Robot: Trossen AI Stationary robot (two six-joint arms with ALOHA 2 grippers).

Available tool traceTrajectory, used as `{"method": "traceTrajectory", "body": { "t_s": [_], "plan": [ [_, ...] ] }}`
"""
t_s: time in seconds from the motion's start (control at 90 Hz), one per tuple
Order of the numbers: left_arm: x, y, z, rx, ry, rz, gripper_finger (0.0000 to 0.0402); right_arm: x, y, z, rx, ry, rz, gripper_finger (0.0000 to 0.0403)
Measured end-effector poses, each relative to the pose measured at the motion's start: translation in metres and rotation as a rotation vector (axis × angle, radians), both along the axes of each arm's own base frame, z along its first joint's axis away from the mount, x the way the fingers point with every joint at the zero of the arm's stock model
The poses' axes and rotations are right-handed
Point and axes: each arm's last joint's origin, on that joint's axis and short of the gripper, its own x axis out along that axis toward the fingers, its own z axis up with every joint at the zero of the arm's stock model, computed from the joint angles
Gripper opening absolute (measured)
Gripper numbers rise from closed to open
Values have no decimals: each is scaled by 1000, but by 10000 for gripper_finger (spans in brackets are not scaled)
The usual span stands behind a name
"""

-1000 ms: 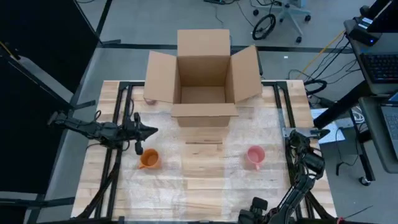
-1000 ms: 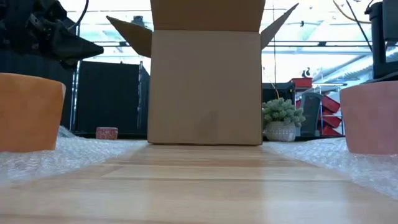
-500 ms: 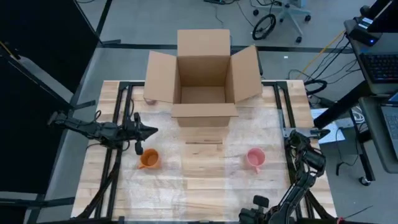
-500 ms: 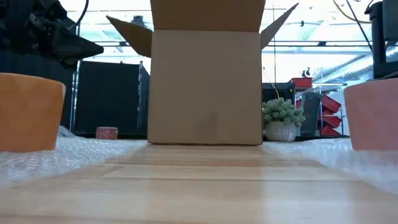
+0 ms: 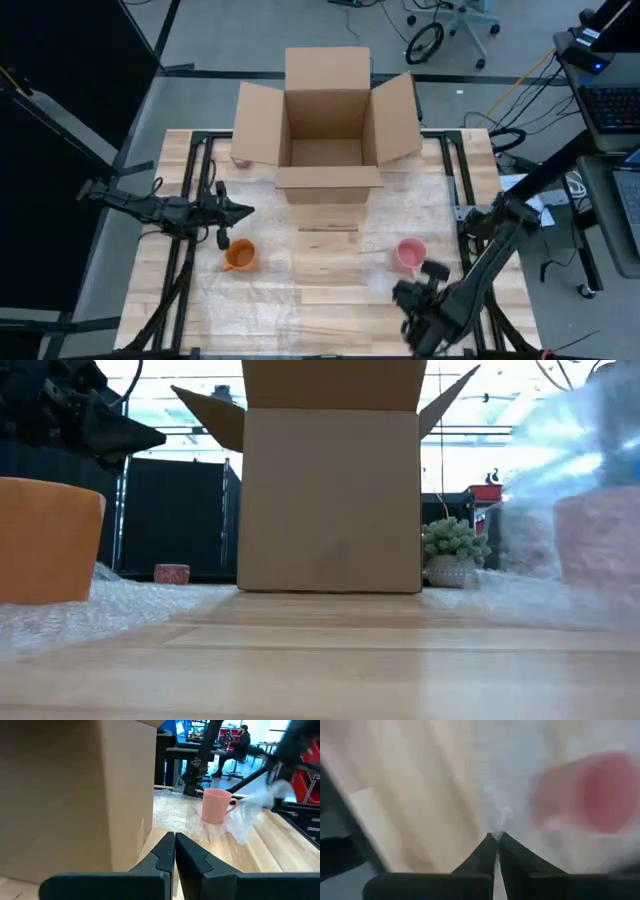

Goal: Wrap mug
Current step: Wrap the pink cup with bubble wrap

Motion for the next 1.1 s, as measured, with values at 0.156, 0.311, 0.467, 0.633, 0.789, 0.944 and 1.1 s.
{"method": "traceTrajectory", "body": {
  "t_s": [0.156, 0.311, 0.467, 0.633, 0.789, 0.944, 1.1],
  "plan": [
    [0, -1, 0, -3, -3, -24, 0, 1, -38, 22, -49, -53, 36, 1],
    [0, -1, 1, -51, -13, -28, 0, 4, -74, 23, -88, -51, 6, 0],
    [1, -1, 1, -84, -14, -41, 0, 1, -103, 9, -127, 19, -32, 0],
    [3, -2, 0, -93, -10, -40, 0, -8, -122, -10, -138, 104, -87, 0],
    [9, -5, 4, -140, 11, -74, 0, -14, -138, -29, -184, 143, -161, 0],
    [22, -10, 15, -168, 61, -80, 0, -10, -152, -45, -209, 125, -209, 0],
    [36, -15, 29, -155, 95, -89, 0, -3, -166, -54, -212, 110, -213, 0]
  ]
}}
